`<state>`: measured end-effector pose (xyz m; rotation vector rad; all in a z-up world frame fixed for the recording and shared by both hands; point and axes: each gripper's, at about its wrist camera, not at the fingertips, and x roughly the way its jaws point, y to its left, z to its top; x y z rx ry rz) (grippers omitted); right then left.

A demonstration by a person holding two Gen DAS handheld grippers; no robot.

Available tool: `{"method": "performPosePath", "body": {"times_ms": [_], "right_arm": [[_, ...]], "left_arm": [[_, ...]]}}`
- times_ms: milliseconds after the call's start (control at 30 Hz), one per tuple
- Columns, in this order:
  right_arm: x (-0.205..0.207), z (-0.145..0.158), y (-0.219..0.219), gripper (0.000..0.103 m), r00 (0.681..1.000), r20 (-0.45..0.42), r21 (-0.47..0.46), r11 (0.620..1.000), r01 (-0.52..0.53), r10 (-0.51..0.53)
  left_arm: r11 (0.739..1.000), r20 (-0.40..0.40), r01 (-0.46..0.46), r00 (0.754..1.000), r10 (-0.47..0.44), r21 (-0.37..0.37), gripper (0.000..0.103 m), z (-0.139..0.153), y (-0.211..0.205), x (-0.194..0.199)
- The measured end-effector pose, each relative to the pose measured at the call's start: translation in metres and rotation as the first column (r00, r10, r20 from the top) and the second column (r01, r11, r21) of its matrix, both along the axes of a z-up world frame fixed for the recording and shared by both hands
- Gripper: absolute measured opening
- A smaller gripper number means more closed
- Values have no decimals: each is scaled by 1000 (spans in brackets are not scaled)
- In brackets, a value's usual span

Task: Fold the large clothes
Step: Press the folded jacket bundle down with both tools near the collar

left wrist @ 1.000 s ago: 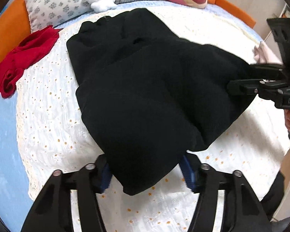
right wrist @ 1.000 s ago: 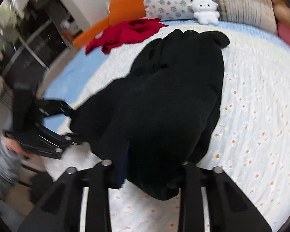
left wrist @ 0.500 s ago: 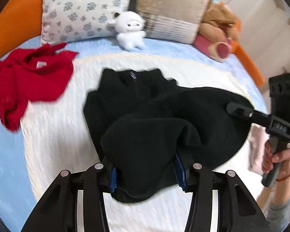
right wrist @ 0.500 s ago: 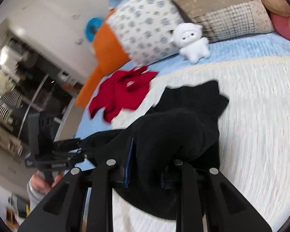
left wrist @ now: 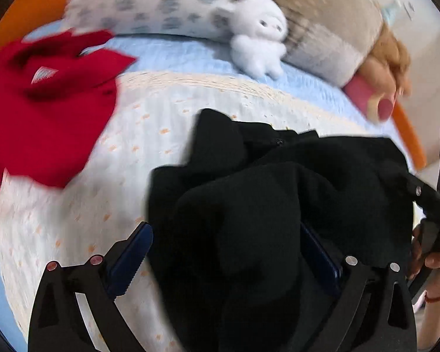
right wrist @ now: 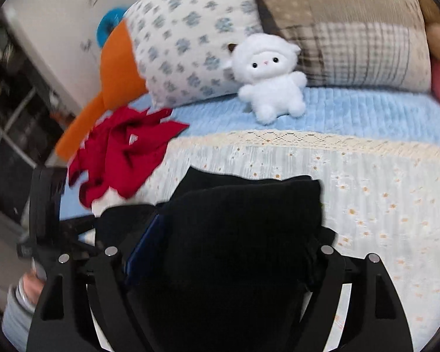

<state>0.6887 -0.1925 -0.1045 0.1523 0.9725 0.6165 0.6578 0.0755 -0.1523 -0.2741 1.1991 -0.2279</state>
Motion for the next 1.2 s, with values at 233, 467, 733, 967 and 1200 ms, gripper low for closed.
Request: {"method": "performPosePath", "body": {"times_ms": [233, 467, 733, 967, 1200], "right_arm": [[-50, 90, -42, 85, 987, 145, -199, 976, 90, -62], [-69, 75, -28, 26, 978, 197, -33, 997, 70, -62], [-16, -30, -19, 29, 966, 143, -56, 973, 225, -215], [-12, -80, -21, 39, 942, 207, -18, 962, 274, -264], [-34, -35, -52, 82, 977, 79, -22, 979, 202, -200]], "left_arm": [[989, 146, -37, 989, 17, 140, 98, 80, 10, -51], [955, 423, -6, 897, -126, 297, 98, 123, -78, -72], [952, 232, -106, 972, 38, 288, 101, 4, -64, 4], [980, 223, -98, 973, 58, 173, 101, -35, -44, 18], [974, 150, -35, 989, 1, 222, 101, 11, -37, -28]]}}
